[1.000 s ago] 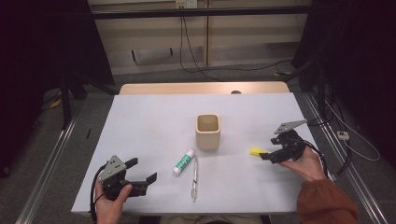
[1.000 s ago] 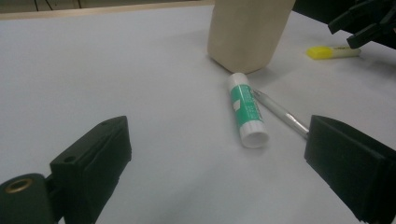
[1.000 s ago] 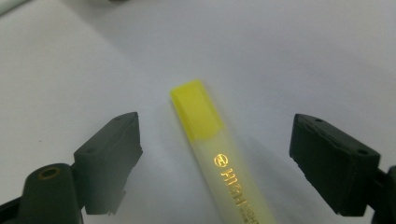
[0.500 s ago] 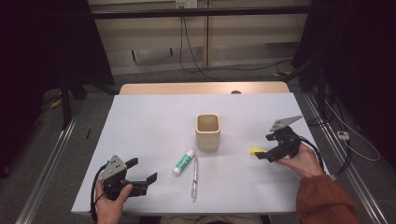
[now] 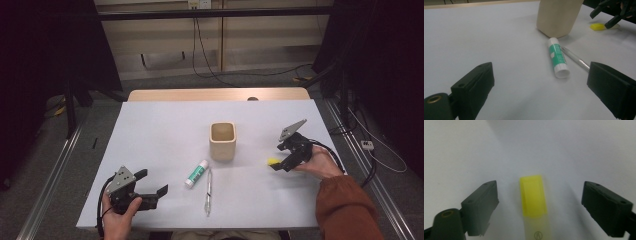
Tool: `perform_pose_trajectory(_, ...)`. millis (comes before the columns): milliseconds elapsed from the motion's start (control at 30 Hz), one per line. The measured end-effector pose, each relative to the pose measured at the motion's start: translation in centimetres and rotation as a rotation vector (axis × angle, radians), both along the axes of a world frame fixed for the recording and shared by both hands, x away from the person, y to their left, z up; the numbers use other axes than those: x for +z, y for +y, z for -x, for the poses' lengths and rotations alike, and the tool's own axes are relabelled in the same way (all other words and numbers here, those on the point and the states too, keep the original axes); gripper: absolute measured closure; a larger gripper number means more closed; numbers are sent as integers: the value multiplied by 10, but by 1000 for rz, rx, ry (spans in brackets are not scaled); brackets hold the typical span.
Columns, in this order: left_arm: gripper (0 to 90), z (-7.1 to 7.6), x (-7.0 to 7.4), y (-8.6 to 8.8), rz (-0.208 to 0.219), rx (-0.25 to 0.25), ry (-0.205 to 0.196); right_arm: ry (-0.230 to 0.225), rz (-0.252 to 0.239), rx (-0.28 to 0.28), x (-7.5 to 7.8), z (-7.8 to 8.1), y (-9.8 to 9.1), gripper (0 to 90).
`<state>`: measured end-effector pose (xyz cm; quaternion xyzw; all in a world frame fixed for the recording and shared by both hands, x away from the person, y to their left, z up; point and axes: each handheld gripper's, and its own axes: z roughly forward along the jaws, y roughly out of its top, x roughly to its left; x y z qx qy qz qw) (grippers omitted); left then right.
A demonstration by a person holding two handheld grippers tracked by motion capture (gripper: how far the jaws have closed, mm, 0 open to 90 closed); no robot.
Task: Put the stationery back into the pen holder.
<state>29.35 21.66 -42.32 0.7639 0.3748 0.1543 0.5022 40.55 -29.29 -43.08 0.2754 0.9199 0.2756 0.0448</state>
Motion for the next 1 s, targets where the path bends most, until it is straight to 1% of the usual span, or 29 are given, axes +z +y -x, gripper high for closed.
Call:
perform_pose_trajectory(67, 75, 0, 0, 0, 1, -1, -1, 11, -5, 8, 0, 2, 2, 166)
perform_pose_trajectory(133, 74, 1, 0, 0, 2, -2, -2, -19, 10, 35, 1, 2, 3, 214)
perform_pose_trajectory(167, 74, 1, 0, 0, 2, -3, 0, -19, 21, 44, 2, 3, 4, 229)
perform_pose_trajectory(233, 74, 1, 0, 0, 2, -4, -1, -22, 33, 42, 3, 4, 4, 270)
perform_pose_trajectory(300, 74, 0, 0, 0, 3, -4, -1, -23, 44, 48, 3, 5, 4, 278)
perform_pose_trajectory(433, 74, 0, 0, 0, 4, -5, -1, -2, 76, 56, 0, 5, 5, 306)
perform_pose_trajectory(467, 74, 1, 0, 0, 6, -6, -2, -4, 84, 63, -1, 5, 6, 311)
perform_pose_trajectory(533, 75, 1, 1, 0, 4, -5, -2, 3, 82, 60, -2, 5, 7, 322)
perform_pose_trajectory(600, 74, 1, 1, 1, 2, -5, -2, 5, 99, 66, -4, 5, 8, 352)
perform_pose_trajectory(633, 74, 1, 1, 1, 2, -5, -2, 1, 101, 70, -4, 5, 9, 373)
perform_pose_trajectory(700, 74, 1, 1, 0, 3, -5, -3, 8, 104, 69, -5, 6, 10, 388)
perform_pose_trajectory(833, 74, 1, 1, 0, 3, -6, -2, 9, 100, 70, -5, 6, 9, 463)
perform_pose_trajectory(933, 74, 1, 1, 0, 3, -5, -2, 8, 112, 76, -4, 6, 9, 496)
perform_pose_trajectory(1000, 74, 1, 1, 0, 4, -6, -3, 10, 117, 70, -3, 5, 9, 543)
